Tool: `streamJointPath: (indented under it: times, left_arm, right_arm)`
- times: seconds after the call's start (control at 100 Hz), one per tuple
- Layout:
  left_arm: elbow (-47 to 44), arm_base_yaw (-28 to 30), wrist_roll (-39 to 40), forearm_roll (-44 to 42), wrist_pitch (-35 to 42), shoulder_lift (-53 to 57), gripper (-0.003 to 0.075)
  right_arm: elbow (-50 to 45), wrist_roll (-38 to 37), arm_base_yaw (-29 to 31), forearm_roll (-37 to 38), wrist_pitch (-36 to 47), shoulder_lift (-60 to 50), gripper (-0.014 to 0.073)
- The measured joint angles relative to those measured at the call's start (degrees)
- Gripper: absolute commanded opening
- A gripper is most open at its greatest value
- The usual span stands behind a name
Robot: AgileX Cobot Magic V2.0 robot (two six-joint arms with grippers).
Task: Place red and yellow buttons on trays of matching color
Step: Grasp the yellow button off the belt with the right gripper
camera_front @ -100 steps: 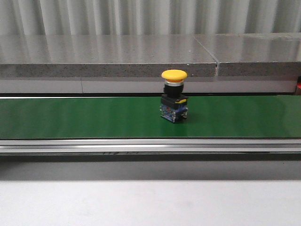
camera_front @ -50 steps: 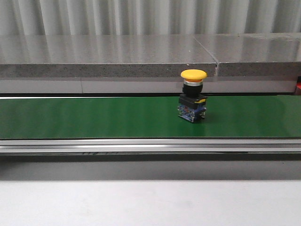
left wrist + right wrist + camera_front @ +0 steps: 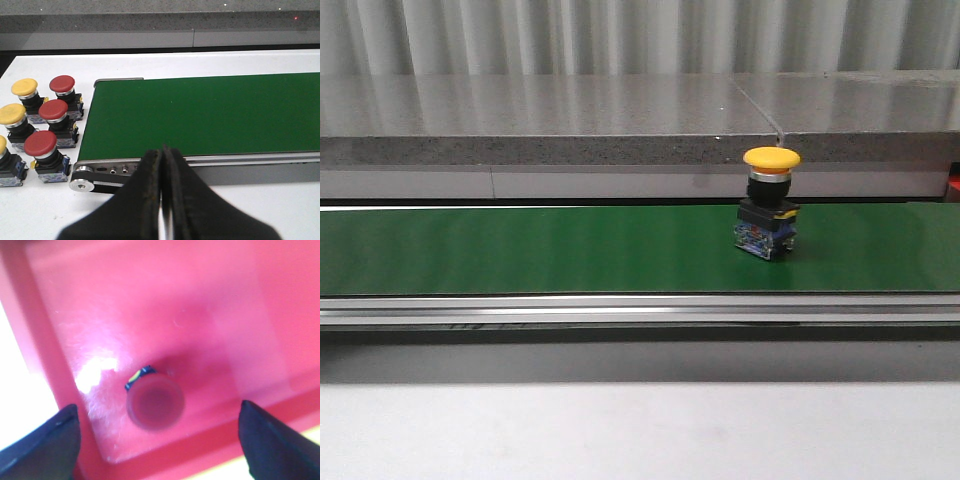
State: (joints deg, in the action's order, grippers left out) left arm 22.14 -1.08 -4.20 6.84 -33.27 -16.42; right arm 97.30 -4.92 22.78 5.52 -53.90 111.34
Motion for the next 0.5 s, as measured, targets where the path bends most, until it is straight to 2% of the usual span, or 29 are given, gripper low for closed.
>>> streamJointPath:
  times: [0.24,0.5]
  left_arm:
    - [0.0,0.0,0.0,0.0,0.0,0.0,-0.002]
    - [0.0,0.0,0.0,0.0,0.0,0.0,-0.002]
  right_arm:
    - [-3.0,2.5,-3.2,0.1,-4.4,-9.0,0.0631]
    - [-16.0,3.6,-9.3,0.1,-5.0,-20.4,0.0625]
